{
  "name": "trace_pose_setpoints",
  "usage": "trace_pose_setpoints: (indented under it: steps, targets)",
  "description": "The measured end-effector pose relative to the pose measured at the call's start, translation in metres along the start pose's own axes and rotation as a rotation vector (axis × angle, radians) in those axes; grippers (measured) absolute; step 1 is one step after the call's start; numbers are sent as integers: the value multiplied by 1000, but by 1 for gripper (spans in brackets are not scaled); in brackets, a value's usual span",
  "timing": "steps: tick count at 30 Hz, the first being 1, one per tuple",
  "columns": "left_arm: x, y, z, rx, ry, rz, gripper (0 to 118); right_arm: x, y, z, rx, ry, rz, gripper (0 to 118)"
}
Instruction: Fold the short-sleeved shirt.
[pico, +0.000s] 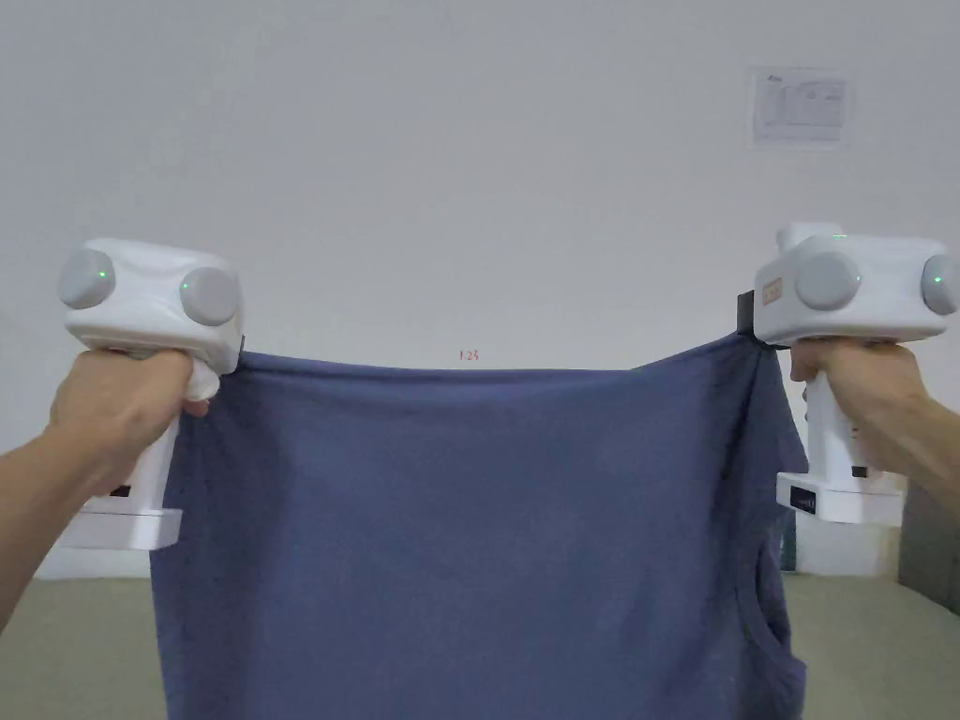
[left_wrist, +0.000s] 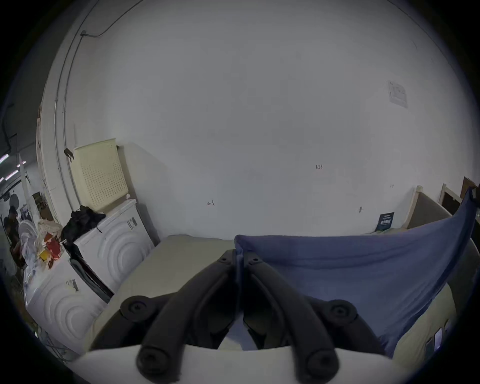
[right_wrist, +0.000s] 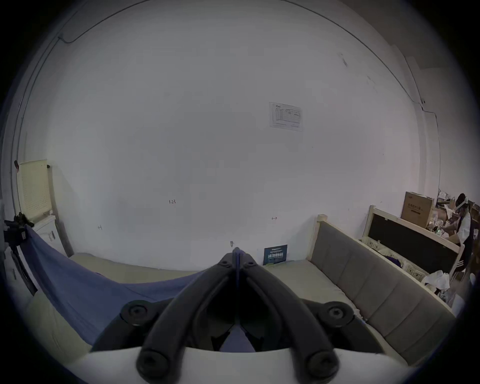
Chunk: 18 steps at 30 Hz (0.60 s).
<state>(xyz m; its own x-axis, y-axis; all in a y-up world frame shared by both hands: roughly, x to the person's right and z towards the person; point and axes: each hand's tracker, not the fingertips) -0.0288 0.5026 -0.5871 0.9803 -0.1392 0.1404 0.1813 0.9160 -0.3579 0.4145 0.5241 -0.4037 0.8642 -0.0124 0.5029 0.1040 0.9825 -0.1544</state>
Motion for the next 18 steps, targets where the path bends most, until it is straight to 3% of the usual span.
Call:
trace_pose_setpoints:
  steps: [5, 12, 16, 18]
  targets:
    - [12, -47, -40, -40, 33, -91, 5, -4, -55, -26, -66, -5, 20, 1]
    - [22, -158, -77, -145, -6, -141, 5, -3, -169, -32, -211, -3, 113, 1]
    - [20, -215, -74, -189, -29, -116, 5, 4, -224, -15, -258, 24, 39, 1]
    - [17, -237, -64, -223, -78, -98, 5, 5, -247, -1, -263, 10, 56, 1]
